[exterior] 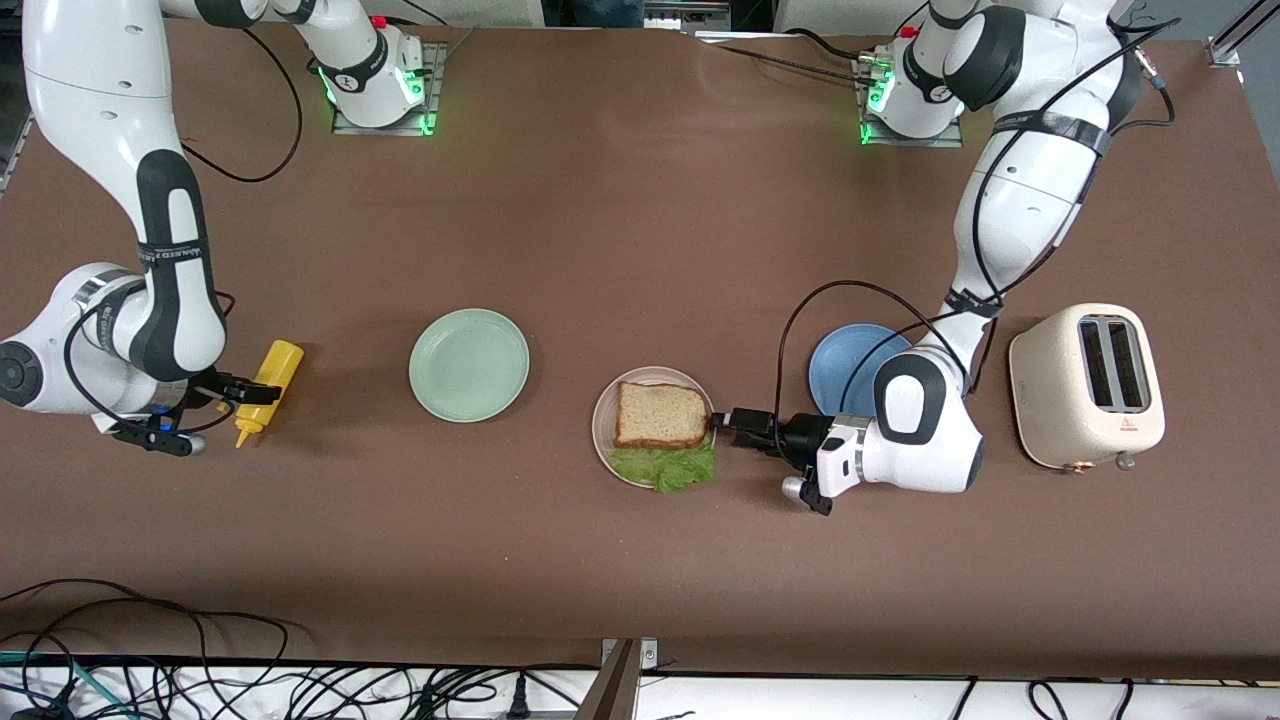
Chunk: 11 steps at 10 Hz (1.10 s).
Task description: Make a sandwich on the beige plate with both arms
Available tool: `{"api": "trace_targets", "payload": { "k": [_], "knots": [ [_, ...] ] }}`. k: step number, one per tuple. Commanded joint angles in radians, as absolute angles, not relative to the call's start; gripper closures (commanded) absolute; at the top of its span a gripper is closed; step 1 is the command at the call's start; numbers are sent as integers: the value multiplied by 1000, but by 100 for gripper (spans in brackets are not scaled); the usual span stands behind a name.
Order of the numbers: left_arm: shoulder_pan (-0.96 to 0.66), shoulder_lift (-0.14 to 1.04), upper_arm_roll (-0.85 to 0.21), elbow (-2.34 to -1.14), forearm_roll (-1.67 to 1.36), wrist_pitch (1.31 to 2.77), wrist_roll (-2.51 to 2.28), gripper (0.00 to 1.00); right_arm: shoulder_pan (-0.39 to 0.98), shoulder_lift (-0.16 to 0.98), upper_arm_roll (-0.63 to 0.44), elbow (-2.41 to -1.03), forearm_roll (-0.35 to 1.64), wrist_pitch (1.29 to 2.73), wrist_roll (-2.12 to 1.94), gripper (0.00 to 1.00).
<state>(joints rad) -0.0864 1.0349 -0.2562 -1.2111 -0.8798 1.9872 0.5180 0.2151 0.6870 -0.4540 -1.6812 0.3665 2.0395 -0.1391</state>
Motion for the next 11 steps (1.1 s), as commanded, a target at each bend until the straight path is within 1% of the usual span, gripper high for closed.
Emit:
{"api": "trace_targets", "payload": {
  "k": [1,4,5,6,7,8,9,10,11],
  "knots": [
    [-92,976,-247,-1218,-766,1970,387,0,239,675,-463,-1712,334,2077,-97,0],
    [-89,908,-247,-1218,-597,1928,244,0,241,703,-463,-1710,328,2118,-95,0],
    [-75,896,-245,-1218,-560,1901,241,0,244,703,-462,-1710,328,2123,-95,3],
    [-55,884,-245,-1218,-534,1876,241,0,247,703,-462,-1710,327,2123,-95,15],
    [-42,867,-245,-1218,-502,1849,239,0,247,703,-462,-1710,325,2123,-97,42],
    [-35,845,-245,-1218,-458,1827,226,0,253,703,-462,-1710,321,2122,-97,75],
    [-34,830,-244,-1218,-409,1804,198,0,255,703,-462,-1712,321,2121,-97,98],
    [-34,815,-245,-1218,-334,1783,163,0,255,700,-463,-1712,321,2121,-97,100],
    [-35,799,-245,-1218,-271,1757,138,0,256,693,-463,-1712,321,2120,-97,100]
  ]
}}
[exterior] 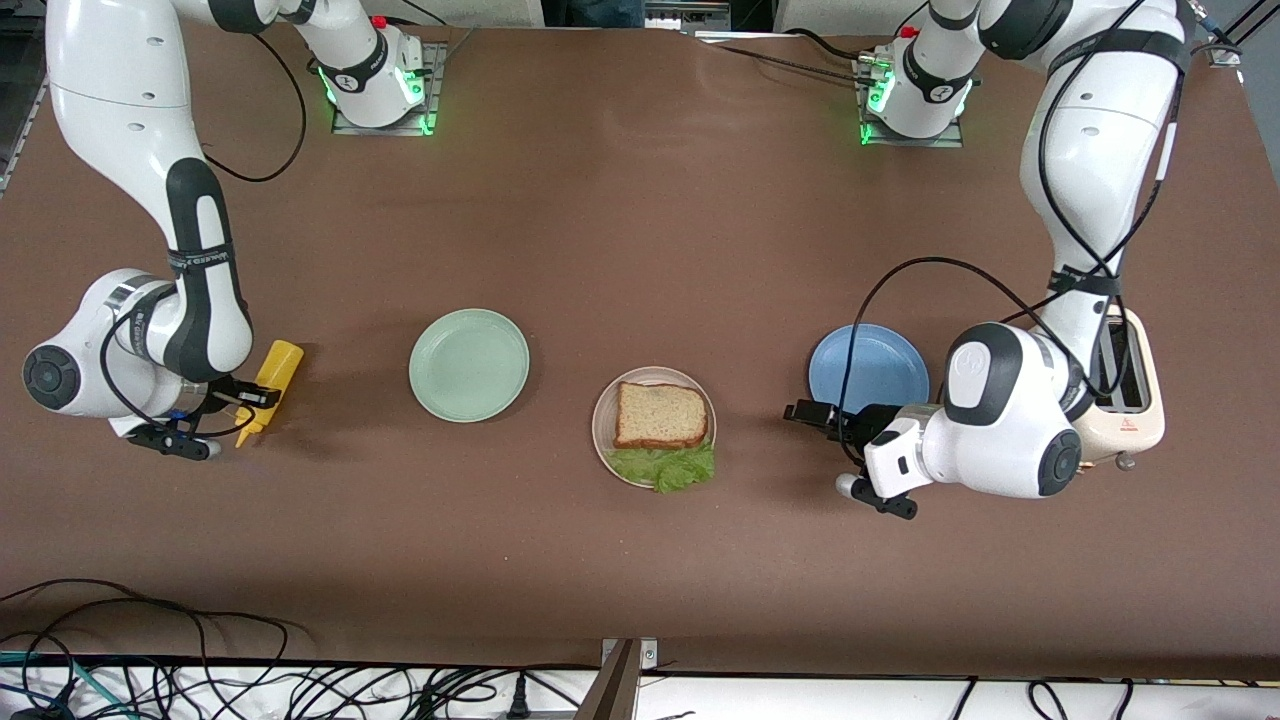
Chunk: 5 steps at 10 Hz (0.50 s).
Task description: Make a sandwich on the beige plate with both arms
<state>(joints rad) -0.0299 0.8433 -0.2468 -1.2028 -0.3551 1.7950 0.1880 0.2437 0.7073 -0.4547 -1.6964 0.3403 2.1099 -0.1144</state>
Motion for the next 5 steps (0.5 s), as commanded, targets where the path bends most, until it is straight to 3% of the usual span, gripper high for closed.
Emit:
{"api": "trace_targets", "payload": {
  "k": [1,3,5],
  "knots": [
    [-34,793,-245,-1218,-244,1741,129,0,259,693,-463,-1712,321,2120,-97,100],
    [-32,793,-236,-1218,-242,1730,106,0,267,664,-463,-1710,321,2109,-101,100],
    [-25,799,-232,-1226,-242,1730,103,0,268,539,-460,-1712,316,2022,-176,100]
  ]
}}
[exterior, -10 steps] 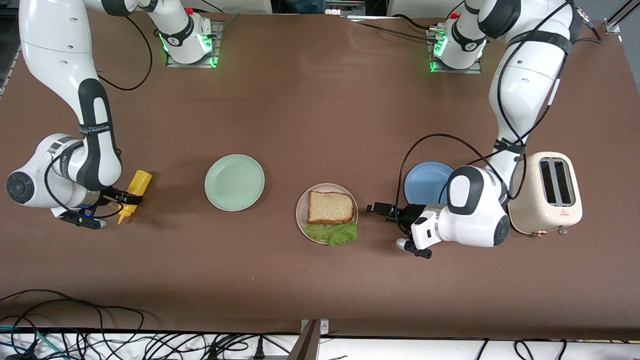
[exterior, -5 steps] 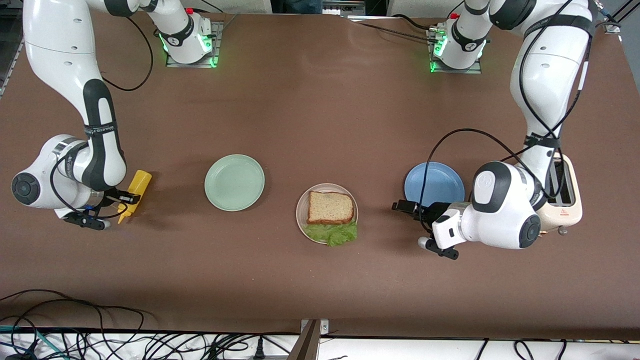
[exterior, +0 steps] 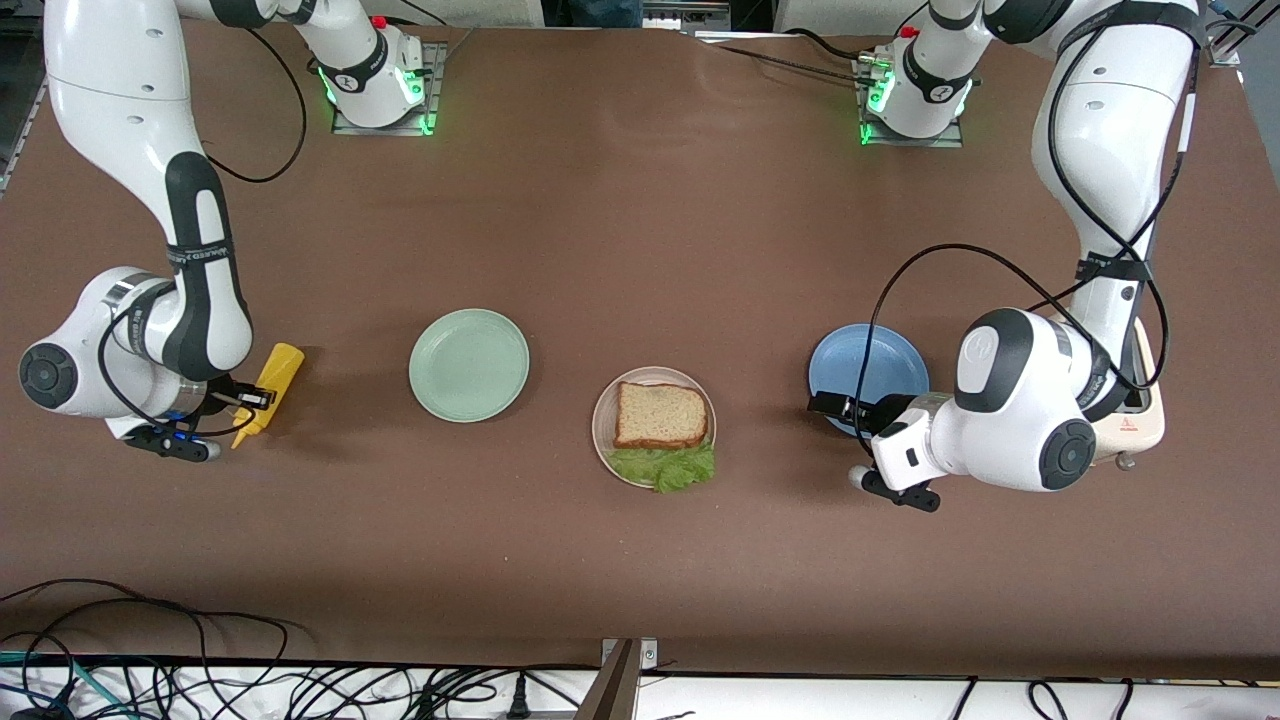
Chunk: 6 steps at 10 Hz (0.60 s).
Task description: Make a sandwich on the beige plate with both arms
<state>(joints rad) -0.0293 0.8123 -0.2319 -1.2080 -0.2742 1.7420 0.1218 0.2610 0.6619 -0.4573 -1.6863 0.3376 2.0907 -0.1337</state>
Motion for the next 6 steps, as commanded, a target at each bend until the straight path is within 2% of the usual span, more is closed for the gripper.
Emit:
{"api": "trace_targets", "payload": {
  "k": [1,3,6],
  "knots": [
    [-23,799,-232,-1236,-242,1730,103,0,270,467,-454,-1715,316,1987,-234,100],
    [-23,802,-230,-1238,-242,1732,103,0,268,341,-453,-1741,340,1927,-467,100],
    [-23,802,-230,-1241,-242,1732,103,0,267,149,-462,-1923,509,1939,-888,100]
  ]
}}
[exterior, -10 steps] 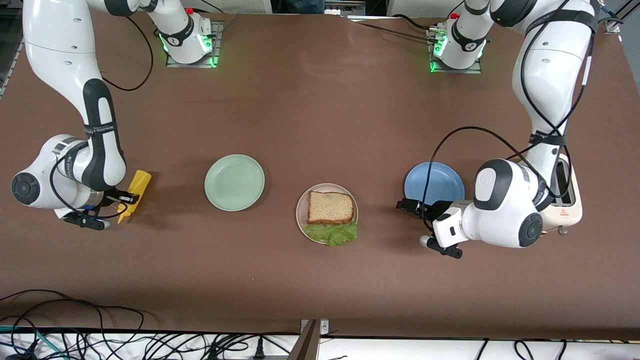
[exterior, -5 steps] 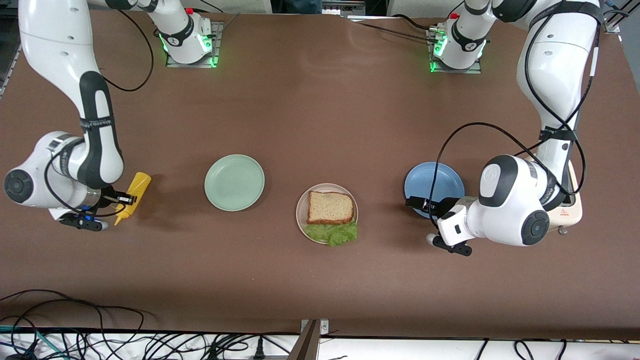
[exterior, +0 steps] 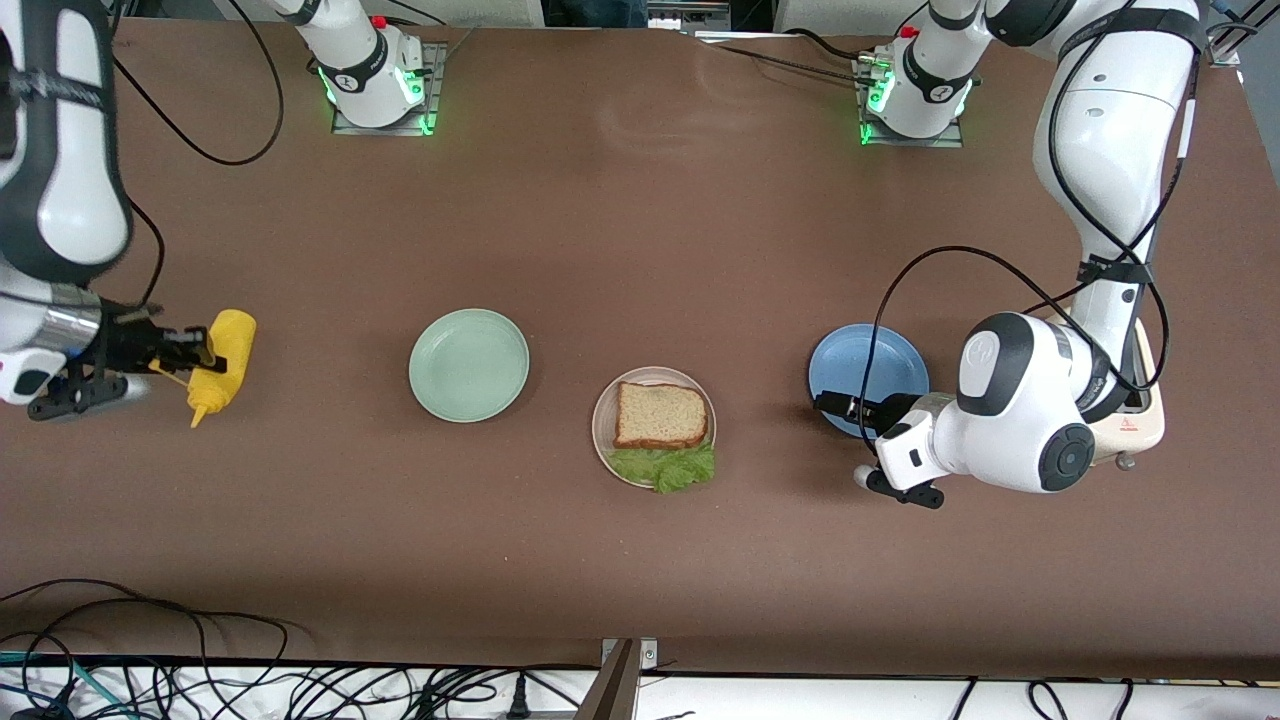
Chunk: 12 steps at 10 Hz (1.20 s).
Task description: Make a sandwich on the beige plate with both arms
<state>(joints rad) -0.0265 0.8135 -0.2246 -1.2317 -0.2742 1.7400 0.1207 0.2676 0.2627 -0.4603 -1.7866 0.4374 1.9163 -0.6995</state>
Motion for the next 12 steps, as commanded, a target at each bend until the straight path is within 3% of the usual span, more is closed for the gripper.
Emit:
{"api": "trace_targets", "payload": {
  "k": [1,6,9,12],
  "knots": [
    [-23,804,-230,-1241,-242,1732,103,0,258,114,-469,-1959,561,1937,-1045,100],
    [-40,801,-222,-1239,-135,1741,95,0,207,159,-623,-2069,929,1743,-1902,100],
    [-110,836,-230,-1238,-355,1859,-9,0,89,384,-623,-2065,1148,1469,-2303,100],
    [-199,877,-230,-1230,-489,2015,6,0,43,517,-620,-2034,1193,1387,-2498,100]
  ]
}}
